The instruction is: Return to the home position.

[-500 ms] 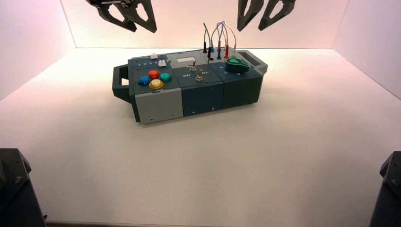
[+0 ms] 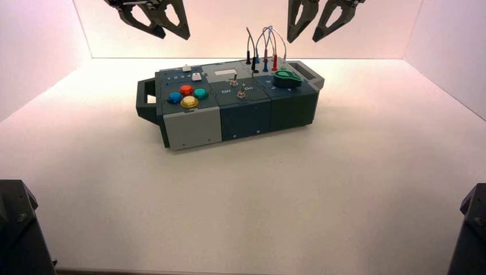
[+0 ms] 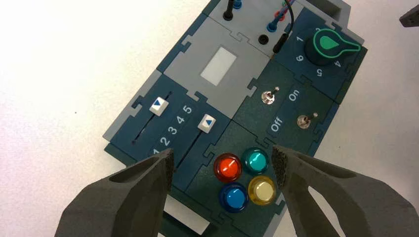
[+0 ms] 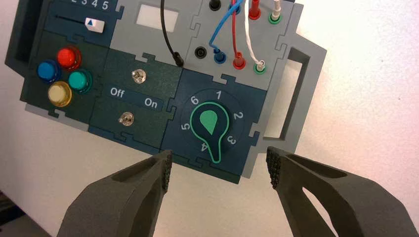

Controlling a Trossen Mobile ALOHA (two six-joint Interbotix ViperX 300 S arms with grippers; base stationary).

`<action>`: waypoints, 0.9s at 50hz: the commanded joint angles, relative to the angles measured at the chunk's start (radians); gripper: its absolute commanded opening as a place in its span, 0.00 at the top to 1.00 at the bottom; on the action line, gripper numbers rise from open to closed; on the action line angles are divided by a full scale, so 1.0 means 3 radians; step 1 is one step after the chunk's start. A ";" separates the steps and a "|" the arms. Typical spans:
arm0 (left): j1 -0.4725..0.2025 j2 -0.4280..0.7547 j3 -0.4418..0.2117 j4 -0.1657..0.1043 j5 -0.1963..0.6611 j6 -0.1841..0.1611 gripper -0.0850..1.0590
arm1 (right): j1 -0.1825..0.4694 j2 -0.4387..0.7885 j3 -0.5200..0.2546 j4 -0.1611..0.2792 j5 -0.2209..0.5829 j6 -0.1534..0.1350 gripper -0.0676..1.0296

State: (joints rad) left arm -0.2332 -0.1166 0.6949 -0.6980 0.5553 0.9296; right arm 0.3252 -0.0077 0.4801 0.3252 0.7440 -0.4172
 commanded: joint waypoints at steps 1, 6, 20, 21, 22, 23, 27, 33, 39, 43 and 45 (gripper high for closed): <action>0.0010 -0.0123 -0.0107 0.0005 -0.0061 0.0026 0.12 | -0.0020 -0.0097 -0.0097 0.0010 -0.0020 0.0000 0.04; 0.0056 -0.0189 -0.0087 0.0005 -0.0112 0.0026 0.20 | -0.0026 -0.0179 -0.0077 0.0010 -0.0051 0.0005 0.04; 0.0118 -0.0435 0.0072 0.0005 -0.0199 -0.0026 0.23 | -0.0031 -0.0547 0.0066 0.0010 -0.0184 0.0061 0.04; 0.0123 -0.0455 0.0087 0.0005 -0.0205 -0.0036 0.23 | -0.0031 -0.0578 0.0072 0.0010 -0.0184 0.0066 0.04; 0.0123 -0.0486 0.0102 0.0000 -0.0205 -0.0041 0.23 | -0.0031 -0.0593 0.0077 0.0010 -0.0184 0.0066 0.04; 0.0128 -0.0516 0.0118 0.0005 -0.0215 -0.0046 0.24 | -0.0041 -0.0629 0.0087 0.0010 -0.0184 0.0072 0.04; 0.0143 -0.0639 0.0199 0.0005 -0.0276 -0.0072 0.25 | -0.0082 -0.0762 0.0128 0.0010 -0.0199 0.0082 0.04; 0.0169 -0.0885 0.0343 -0.0010 -0.0450 -0.0123 0.25 | -0.0215 -0.1007 0.0251 0.0010 -0.0261 0.0097 0.04; 0.0179 -0.1161 0.0516 -0.0015 -0.0649 -0.0174 0.25 | -0.0368 -0.1299 0.0430 0.0010 -0.0368 0.0092 0.05; 0.0179 -0.1386 0.0690 -0.0020 -0.0808 -0.0225 0.25 | -0.0470 -0.1503 0.0557 0.0010 -0.0419 0.0092 0.05; 0.0184 -0.1478 0.0747 -0.0020 -0.0864 -0.0251 0.25 | -0.0516 -0.1595 0.0608 0.0010 -0.0450 0.0092 0.05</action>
State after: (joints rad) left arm -0.1841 -0.4817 0.8897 -0.6995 0.3436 0.8713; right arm 0.1963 -0.4142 0.6504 0.3252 0.6320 -0.3912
